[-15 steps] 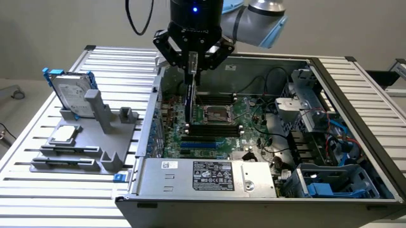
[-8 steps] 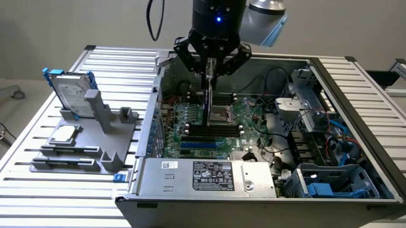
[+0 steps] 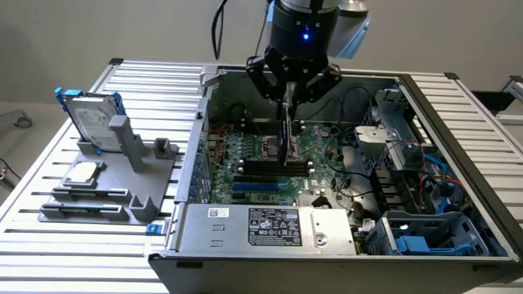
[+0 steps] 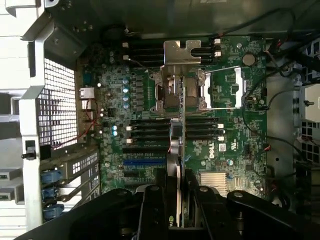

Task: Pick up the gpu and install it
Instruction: 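Pick up the gpu and move the gpu toward the slot, then insert the gpu into the slot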

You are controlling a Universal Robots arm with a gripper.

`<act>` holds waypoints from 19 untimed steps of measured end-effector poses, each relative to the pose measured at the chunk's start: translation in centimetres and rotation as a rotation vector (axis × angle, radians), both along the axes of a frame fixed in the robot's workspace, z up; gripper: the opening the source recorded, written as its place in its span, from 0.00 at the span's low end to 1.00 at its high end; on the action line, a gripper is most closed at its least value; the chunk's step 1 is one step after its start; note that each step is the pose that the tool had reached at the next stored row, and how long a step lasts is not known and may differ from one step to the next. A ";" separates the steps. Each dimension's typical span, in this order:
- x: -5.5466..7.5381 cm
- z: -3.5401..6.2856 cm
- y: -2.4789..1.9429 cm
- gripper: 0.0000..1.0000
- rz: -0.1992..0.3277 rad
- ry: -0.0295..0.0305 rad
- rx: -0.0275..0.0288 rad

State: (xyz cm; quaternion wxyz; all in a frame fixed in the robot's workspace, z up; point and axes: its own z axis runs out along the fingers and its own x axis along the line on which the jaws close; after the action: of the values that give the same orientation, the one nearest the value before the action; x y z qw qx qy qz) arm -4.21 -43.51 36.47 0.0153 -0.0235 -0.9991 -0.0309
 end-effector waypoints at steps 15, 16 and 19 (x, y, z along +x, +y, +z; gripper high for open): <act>1.0 -1.15 0.46 0.26 0.012 0.0003 -0.0001; 1.0 -1.15 0.46 0.26 0.012 0.0003 -0.0001; 1.0 -1.15 0.46 0.26 0.012 0.0003 -0.0001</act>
State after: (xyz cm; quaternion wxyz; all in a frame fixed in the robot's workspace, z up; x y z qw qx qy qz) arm -3.22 -43.05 35.32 0.0157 -0.0174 -0.9993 -0.0307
